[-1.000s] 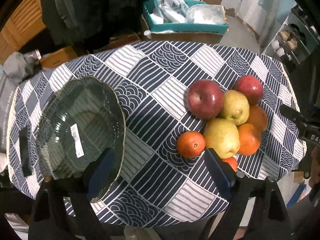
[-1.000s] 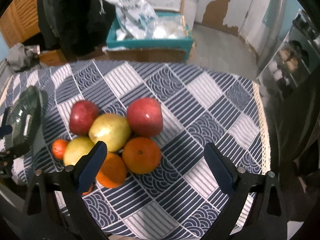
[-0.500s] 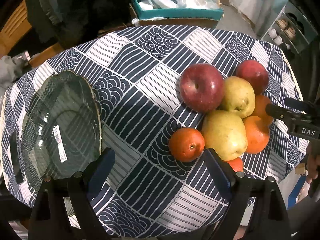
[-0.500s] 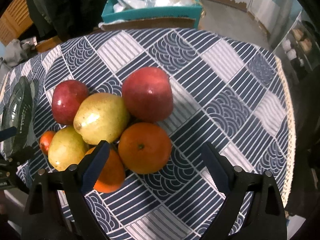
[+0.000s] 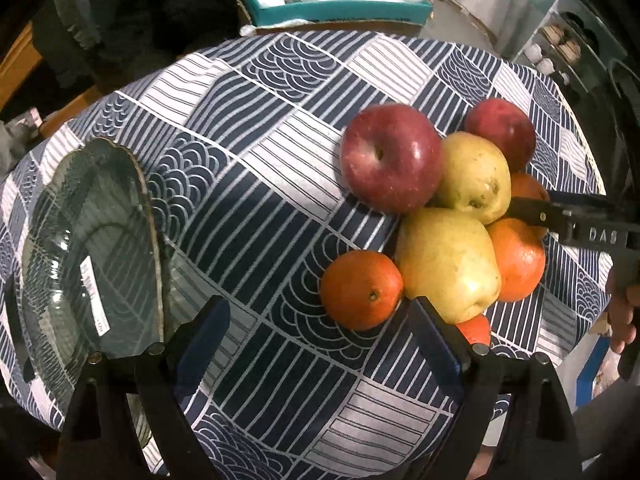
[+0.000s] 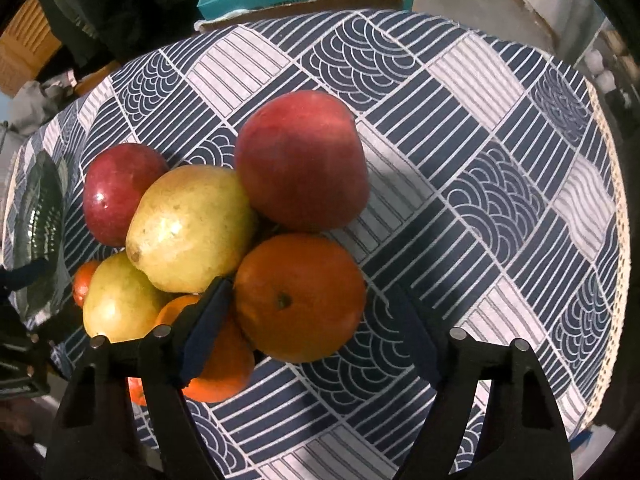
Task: Organize fruits
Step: 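Move both tools down toward the fruit pile, then grasp a small tangerine with the left tool while the right tool grasps a large orange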
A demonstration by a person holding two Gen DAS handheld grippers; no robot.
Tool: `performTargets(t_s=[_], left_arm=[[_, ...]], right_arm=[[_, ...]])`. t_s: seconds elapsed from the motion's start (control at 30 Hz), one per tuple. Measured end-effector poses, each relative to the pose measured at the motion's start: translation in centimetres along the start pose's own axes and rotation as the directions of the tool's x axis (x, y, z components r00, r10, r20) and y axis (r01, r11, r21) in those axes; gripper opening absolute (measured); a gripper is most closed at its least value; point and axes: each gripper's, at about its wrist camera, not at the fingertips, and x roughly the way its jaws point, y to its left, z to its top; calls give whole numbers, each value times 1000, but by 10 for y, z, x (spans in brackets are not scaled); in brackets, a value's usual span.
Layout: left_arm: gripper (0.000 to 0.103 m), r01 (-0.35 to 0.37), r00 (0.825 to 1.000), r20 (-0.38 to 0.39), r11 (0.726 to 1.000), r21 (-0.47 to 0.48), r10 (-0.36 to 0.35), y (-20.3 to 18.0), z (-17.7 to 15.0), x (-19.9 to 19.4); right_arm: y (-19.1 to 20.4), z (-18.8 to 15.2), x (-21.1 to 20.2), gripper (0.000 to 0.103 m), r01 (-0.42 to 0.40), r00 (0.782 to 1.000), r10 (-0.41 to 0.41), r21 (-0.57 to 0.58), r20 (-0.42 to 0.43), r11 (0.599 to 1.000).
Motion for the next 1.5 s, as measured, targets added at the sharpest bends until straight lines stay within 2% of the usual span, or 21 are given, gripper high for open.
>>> performTargets(t_s=[0.1, 0.17, 0.23, 0.3, 0.57, 0.63, 0.77, 0.93, 1.13, 1.33, 1.5], left_arm=[[84, -2, 1000, -19, 1000, 20, 2, -3, -1, 8], [79, 14, 999, -32, 1000, 27, -13, -3, -2, 14], [79, 9, 1000, -22, 999, 40, -8, -5, -2, 15], [74, 13, 1000, -17, 998, 60, -12, -8, -2, 16], [61, 45, 999, -16, 996, 71, -44, -12, -3, 14], [61, 37, 999, -11, 996, 81, -37, -13, -4, 14], [46, 74, 997, -10, 993, 92, -74, -17, -3, 14], [45, 56, 998, 2, 992, 110, -57, -21, -3, 12], [44, 24, 999, 38, 992, 120, -29, -22, -3, 3], [44, -4, 996, 83, 992, 125, -6, -22, -5, -14], [44, 5, 993, 119, 995, 99, -17, -19, -6, -32]], right_arm=[[-4, 2, 3, 77, -41, 999, 42, 36, -20, 998], [-4, 3, 4, 69, -83, 996, 84, 52, -23, 995], [-2, 3, 5, 68, -83, 996, 84, 48, -21, 995], [0, 3, 5, 67, -80, 997, 81, 43, -14, 996], [-13, -5, -7, 67, 90, 996, -90, 8, 16, 996], [-11, -5, -6, 69, 97, 995, -97, 1, 20, 995], [-4, 0, 6, 72, 146, 989, -146, -19, -13, 989], [-2, 7, 12, 70, 138, 990, -138, -9, 9, 990], [-6, -12, -1, 68, 146, 989, -145, -42, 25, 988], [2, -16, -19, 68, 176, 981, -171, -51, 86, 983], [14, -12, -40, 68, 182, 974, -172, -58, 151, 982]])
